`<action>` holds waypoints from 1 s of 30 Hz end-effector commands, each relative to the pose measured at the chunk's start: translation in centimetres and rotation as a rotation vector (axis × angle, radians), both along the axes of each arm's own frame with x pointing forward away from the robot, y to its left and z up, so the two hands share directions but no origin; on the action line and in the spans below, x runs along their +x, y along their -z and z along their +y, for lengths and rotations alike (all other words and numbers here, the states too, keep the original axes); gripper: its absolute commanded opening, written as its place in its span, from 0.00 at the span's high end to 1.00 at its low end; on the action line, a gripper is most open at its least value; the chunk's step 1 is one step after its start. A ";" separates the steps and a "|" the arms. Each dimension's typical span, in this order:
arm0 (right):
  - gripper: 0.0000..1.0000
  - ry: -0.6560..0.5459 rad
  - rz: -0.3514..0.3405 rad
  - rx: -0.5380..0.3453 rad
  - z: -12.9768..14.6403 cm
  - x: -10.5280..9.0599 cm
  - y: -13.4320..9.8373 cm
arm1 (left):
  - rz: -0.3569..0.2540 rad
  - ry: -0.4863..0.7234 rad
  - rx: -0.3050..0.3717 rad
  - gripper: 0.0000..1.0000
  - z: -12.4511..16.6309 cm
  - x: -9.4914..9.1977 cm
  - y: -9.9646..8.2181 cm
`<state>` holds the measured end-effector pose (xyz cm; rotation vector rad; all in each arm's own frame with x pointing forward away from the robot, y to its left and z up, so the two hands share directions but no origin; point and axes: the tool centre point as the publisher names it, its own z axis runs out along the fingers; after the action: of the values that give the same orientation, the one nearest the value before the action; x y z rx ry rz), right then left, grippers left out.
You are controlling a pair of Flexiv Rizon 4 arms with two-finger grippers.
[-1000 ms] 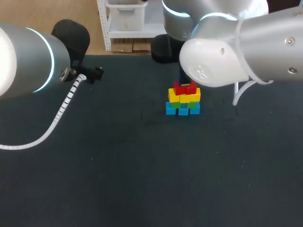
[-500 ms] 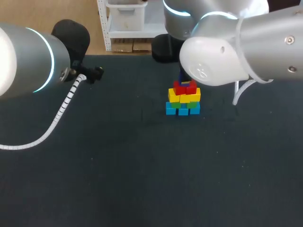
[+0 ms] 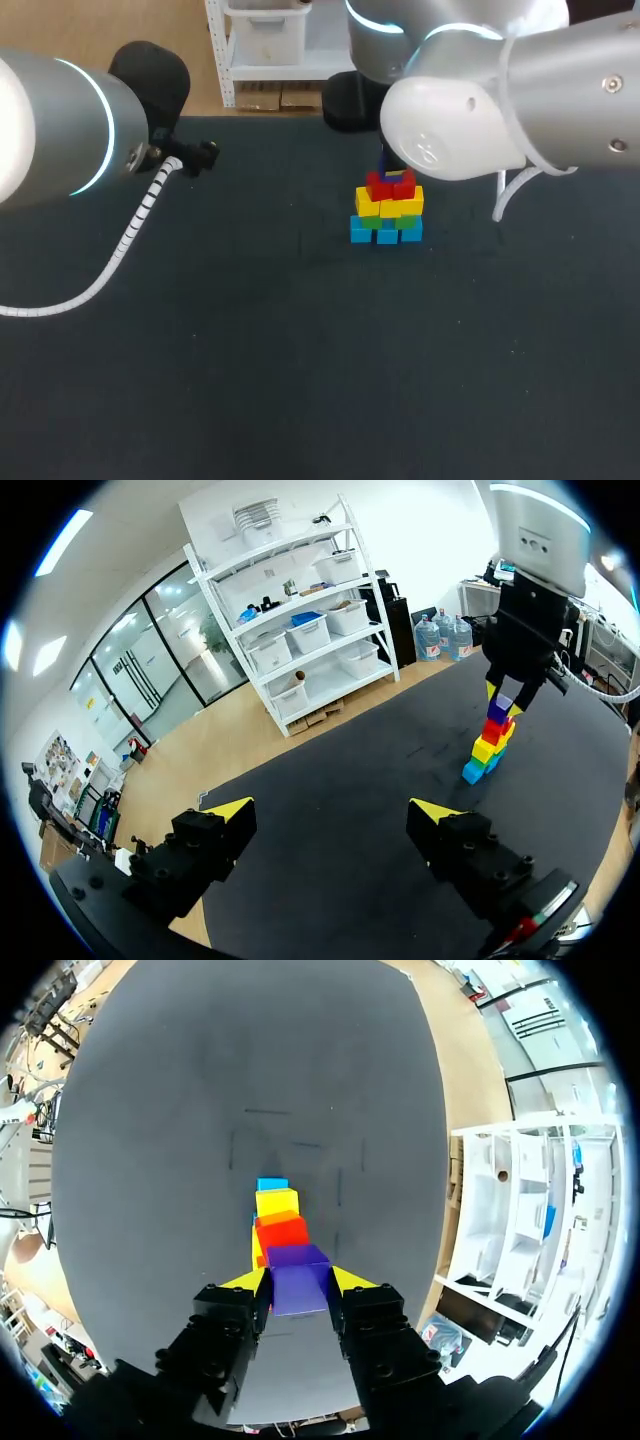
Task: Place the blue cubes, place green cubes on the blue cubes, place the yellow cubes on the green cubes, then place the red cubes on the yellow cubes, and place purple cube on the red cubes.
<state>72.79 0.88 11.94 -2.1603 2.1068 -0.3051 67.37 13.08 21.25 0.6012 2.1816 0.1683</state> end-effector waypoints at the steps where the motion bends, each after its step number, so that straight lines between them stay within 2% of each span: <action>1: 0.68 0.001 -0.002 0.002 -0.1 -0.1 0.0 | 0.004 0.004 -0.001 0.00 0.1 0.1 0.0; 6: 0.60 0.000 0.001 0.003 -0.2 -0.2 0.0 | 0.004 0.004 -0.001 0.00 0.1 0.1 0.0; 7: 0.55 0.000 0.001 0.003 -0.2 -0.2 0.0 | 0.004 0.004 -0.001 0.00 0.1 0.1 0.0; 8: 0.42 -0.001 0.002 0.002 -0.2 -0.3 0.1 | 0.004 0.004 -0.001 0.00 0.1 0.1 0.0; 9: 0.09 -0.002 0.002 0.000 -0.2 -0.3 0.1 | 0.004 0.004 -0.001 0.00 0.1 0.1 0.0; 10: 0.00 -0.003 0.002 -0.001 -0.2 -0.3 0.1 | 0.004 0.004 -0.001 0.00 0.1 0.1 0.0; 18: 0.00 -0.007 -0.015 0.009 -0.5 -0.3 -0.1 | 0.004 0.004 -0.001 0.00 0.1 0.1 0.0; 20: 0.00 0.020 -0.003 0.089 -1.1 -0.3 -0.9 | 0.004 0.004 -0.001 0.00 0.1 0.1 0.0; 21: 0.00 0.029 -0.025 0.098 -1.5 -0.1 -1.2 | 0.004 0.004 -0.001 0.00 0.1 0.1 0.0; 28: 0.00 0.140 -0.068 0.374 -3.8 0.0 -3.4 | 0.004 0.004 -0.001 0.00 0.1 0.1 0.0; 30: 0.00 0.162 -0.076 0.409 -4.2 -0.1 -3.6 | 0.004 0.004 -0.001 0.00 0.1 0.1 0.0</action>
<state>74.24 -1.14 15.49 -1.8544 2.1712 -0.0872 67.37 13.08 21.25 0.6012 2.1817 0.1682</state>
